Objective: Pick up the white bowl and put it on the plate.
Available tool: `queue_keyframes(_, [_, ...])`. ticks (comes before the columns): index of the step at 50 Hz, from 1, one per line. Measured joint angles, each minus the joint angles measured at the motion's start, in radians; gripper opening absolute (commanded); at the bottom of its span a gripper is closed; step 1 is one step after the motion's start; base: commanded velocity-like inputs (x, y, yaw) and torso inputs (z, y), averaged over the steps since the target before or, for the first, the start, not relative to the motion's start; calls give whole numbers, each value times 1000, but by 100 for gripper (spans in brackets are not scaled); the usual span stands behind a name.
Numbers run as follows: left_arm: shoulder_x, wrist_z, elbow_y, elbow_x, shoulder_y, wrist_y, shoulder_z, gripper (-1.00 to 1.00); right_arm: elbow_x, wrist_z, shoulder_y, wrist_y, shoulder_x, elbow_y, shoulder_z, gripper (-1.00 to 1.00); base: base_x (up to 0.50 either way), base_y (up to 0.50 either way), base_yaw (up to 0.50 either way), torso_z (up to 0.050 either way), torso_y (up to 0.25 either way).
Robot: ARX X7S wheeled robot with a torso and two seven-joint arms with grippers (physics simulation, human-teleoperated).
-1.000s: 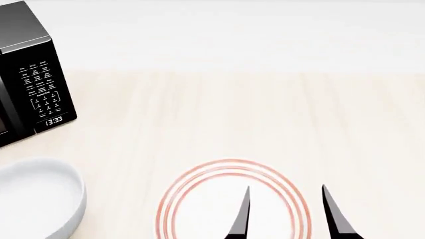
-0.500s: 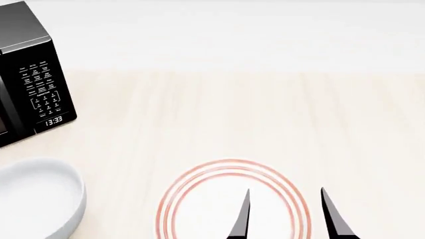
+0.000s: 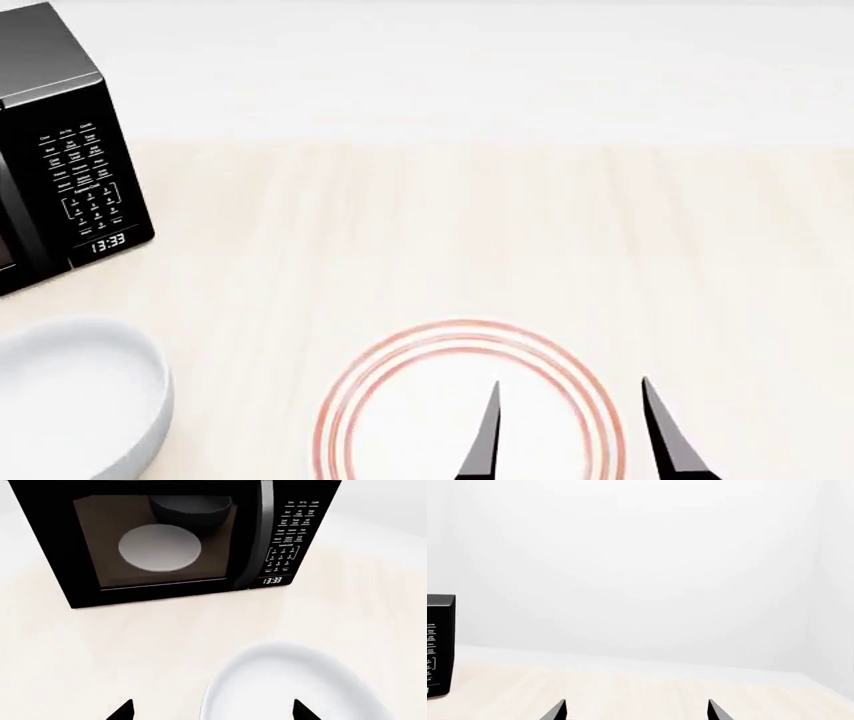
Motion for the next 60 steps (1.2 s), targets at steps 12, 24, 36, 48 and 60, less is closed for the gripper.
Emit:
queue_keyframes(12, [5, -132, -60, -132, 22, 38, -44, 100, 2, 6, 4, 1, 7, 5, -8, 100, 0, 0, 0, 0, 0])
queue_keyframes(24, [7, -233, -79, -238, 37, 44, -49, 100, 3, 9, 5, 1, 13, 8, -18, 100, 0, 0, 0, 0, 0])
queue_keyframes(36, [7, -333, -98, -349, 48, 48, -55, 100, 3, 12, 4, -1, 19, 9, -26, 100, 0, 0, 0, 0, 0])
queue_keyframes(48, [0, -418, -135, -431, 48, 69, -67, 100, 6, 14, 7, -4, 25, 13, -32, 100, 0, 0, 0, 0, 0])
queue_keyframes(60, [-6, -488, -175, -481, 49, 103, -66, 100, 10, 17, 9, -4, 30, 15, -36, 100, 0, 0, 0, 0, 0])
